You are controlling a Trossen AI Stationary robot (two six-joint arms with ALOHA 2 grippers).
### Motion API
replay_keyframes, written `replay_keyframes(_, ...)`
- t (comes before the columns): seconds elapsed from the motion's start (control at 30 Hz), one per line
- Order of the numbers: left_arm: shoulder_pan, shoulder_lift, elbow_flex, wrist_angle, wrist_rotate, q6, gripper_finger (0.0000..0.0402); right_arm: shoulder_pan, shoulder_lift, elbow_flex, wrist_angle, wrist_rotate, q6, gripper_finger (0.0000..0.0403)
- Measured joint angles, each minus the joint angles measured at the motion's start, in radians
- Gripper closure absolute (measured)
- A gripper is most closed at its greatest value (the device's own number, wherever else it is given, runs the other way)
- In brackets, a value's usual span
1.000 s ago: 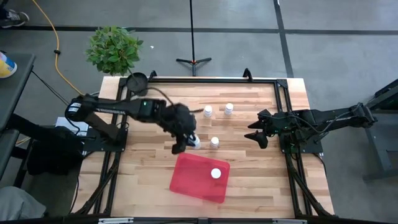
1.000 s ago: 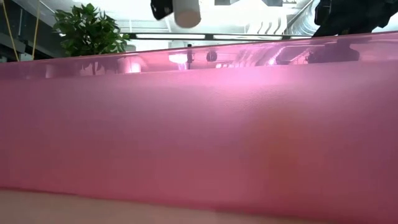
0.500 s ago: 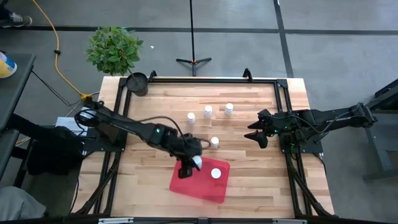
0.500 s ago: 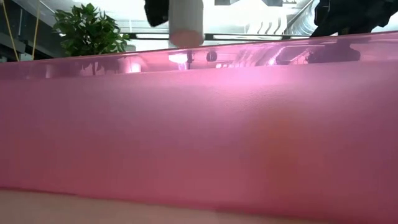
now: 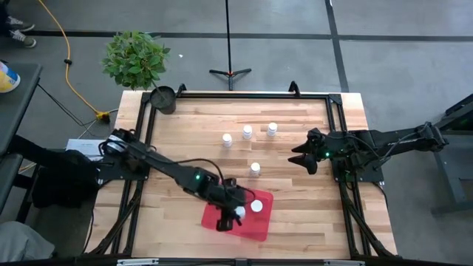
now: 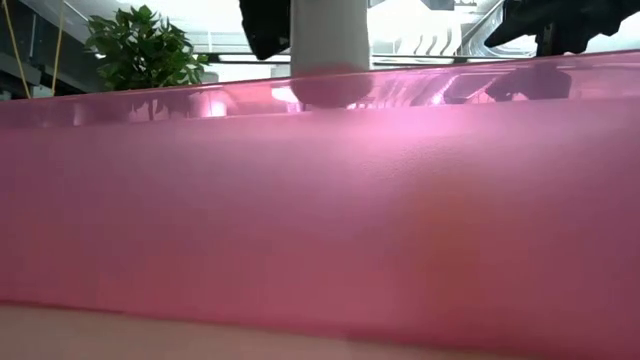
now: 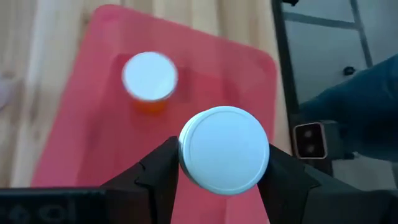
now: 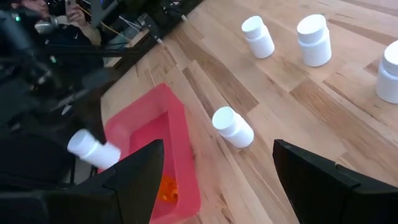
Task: Pick and place pill bottles into a basket
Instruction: Put the white medicine bottle into the red container
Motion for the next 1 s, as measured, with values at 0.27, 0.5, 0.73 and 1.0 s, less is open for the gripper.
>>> replay_keyframes(0.27, -0.055, 0.051, 0.0, 0.108, -0.044, -0.056, 0.0184, 0.0, 0.0, 0.0, 0.006, -0.004, 0.001, 0.0111)
replay_keyframes(0.5, -0.061, 0.099, 0.002, 0.225, -0.127, -0.107, 0.0184, 0.0, 0.0, 0.0, 0.013, -0.045, -0.004, 0.0111)
replay_keyframes(0.73, -0.059, 0.118, 0.001, 0.233, -0.165, -0.145, 0.0184, 0.0, 0.0, 0.0, 0.024, -0.094, -0.035, 0.0111)
replay_keyframes(1.0, -0.059, 0.148, 0.0, 0.212, -0.18, -0.18, 0.0184, 0.0, 0.0, 0.0, 0.058, -0.126, -0.088, 0.0111)
